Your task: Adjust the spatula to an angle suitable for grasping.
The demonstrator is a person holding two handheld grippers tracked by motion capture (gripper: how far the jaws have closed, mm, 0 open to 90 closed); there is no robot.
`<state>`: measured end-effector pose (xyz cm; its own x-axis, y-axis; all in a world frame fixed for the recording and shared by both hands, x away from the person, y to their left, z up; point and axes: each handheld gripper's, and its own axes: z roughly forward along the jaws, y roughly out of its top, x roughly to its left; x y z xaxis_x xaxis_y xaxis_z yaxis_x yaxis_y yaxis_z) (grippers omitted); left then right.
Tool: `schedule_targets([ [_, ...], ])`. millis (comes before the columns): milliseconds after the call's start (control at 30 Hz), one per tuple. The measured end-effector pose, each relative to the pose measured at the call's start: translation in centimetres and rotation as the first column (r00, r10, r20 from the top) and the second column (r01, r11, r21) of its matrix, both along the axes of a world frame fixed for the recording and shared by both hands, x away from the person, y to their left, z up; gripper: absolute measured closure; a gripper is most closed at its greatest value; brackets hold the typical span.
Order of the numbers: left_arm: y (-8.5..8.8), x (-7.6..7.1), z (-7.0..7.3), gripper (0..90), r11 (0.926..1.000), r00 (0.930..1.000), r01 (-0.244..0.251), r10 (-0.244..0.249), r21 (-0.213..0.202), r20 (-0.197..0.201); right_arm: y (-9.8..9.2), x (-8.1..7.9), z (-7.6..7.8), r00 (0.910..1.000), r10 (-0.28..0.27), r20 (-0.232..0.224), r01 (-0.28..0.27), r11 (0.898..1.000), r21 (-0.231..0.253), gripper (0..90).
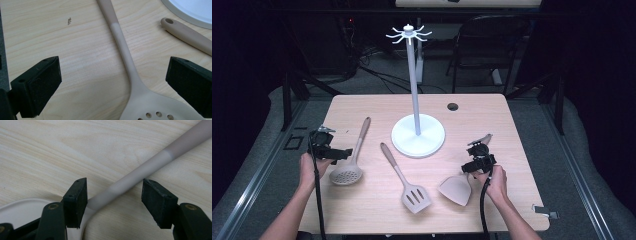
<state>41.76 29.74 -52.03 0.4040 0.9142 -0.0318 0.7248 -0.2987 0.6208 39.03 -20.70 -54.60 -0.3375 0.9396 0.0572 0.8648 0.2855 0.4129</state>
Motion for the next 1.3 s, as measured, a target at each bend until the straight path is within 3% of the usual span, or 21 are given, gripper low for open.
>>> schedule_targets([
  [67,-0.16,-0.03,0.02,0.1,1.0000,1.0000,0.004,-0.004,0.003,0.001,0.01,0.00,-0.23,0.9997,-0.024,0.011,0.024,0.999,0.028,37.1],
  [133,-0.21,-0.03,0.05,0.1,0.9999,1.0000,0.009,-0.009,0.008,0.004,-0.14,0.09,-0.08,0.9998,-0.013,-0.013,0.013,1.000,0.009,36.9],
  [167,-0.35,-0.10,0.06,0.1,0.9999,1.0000,0.007,-0.007,0.013,0.005,-0.30,0.17,-0.19,0.9995,-0.020,-0.026,0.021,0.999,0.033,36.6],
  [433,-0.37,-0.06,-0.11,0.1,0.9999,0.9999,0.011,-0.011,0.011,-0.001,-0.41,0.28,-0.49,0.9995,-0.010,-0.030,0.011,0.999,0.048,38.3],
  [500,-0.39,-0.06,-0.11,0.1,0.9998,0.9999,0.014,-0.014,0.011,-0.002,-0.26,0.22,-0.75,0.9994,-0.034,-0.004,0.034,0.997,0.076,38.9],
  [533,-0.42,-0.05,-0.14,0.1,0.9998,0.9999,0.016,-0.016,0.015,0.001,-0.38,0.30,-0.52,0.9995,-0.007,-0.029,0.008,0.999,0.054,39.8],
  [700,-0.45,-0.06,-0.20,0.1,0.9994,0.9995,0.031,-0.030,0.017,-0.004,-0.19,0.28,-0.40,0.9991,0.028,-0.033,-0.027,0.999,0.045,47.1],
  [1300,-0.37,-0.12,-0.35,0.2,0.9993,0.9994,0.036,-0.036,0.011,-0.003,0.36,0.00,-0.10,0.9959,0.082,-0.040,-0.081,0.997,0.021,57.4],
])
